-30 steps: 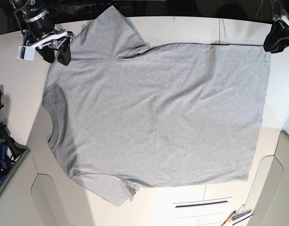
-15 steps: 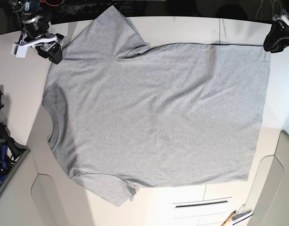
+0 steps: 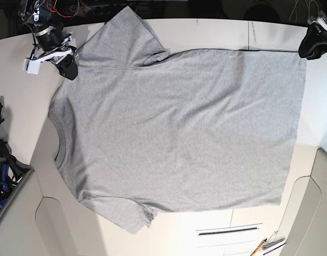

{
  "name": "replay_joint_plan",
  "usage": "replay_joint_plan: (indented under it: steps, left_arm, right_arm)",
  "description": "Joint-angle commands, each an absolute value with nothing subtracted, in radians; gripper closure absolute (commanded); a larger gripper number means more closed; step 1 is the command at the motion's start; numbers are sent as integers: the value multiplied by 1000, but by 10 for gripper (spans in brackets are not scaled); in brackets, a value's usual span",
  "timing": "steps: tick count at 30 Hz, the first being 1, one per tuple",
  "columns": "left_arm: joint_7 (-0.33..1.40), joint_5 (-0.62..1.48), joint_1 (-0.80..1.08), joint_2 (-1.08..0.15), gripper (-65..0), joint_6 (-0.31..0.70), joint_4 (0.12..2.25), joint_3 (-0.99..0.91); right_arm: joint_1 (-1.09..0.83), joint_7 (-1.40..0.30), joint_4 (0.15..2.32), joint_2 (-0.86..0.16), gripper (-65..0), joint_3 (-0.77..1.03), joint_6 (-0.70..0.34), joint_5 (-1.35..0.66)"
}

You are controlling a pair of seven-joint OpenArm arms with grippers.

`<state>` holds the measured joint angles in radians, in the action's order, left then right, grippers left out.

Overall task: Fold the T-shirt properly
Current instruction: 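Move both grippers down to the shirt's side edge and pinch it, then lift the pinched side edge and pull it across the shirt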

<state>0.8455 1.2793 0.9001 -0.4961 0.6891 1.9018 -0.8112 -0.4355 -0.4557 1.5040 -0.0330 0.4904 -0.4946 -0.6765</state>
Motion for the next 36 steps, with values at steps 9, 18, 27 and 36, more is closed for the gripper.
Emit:
replay_joint_plan:
  steps: [9,18,27,36]
  left_arm:
    - [785,1255,810,-496,-239,698,1657,-825]
    - [790,1339,650,-502,-243,698,1328,-825]
    - [790,1348,616,-501,-243,698,1315,-825]
    - [789,1285,574,-501,-250,698,1315,-823]
  right_arm:
    - [-446,-479,1510,-36,0,491,-505,-651]
    - [-446,-480,1510,-36,0,491,-505,-651]
    - [-444,-502,1510,-36,0,491,-505,-651]
    - [-444,-501,1510,-36,0,491,-505,-656]
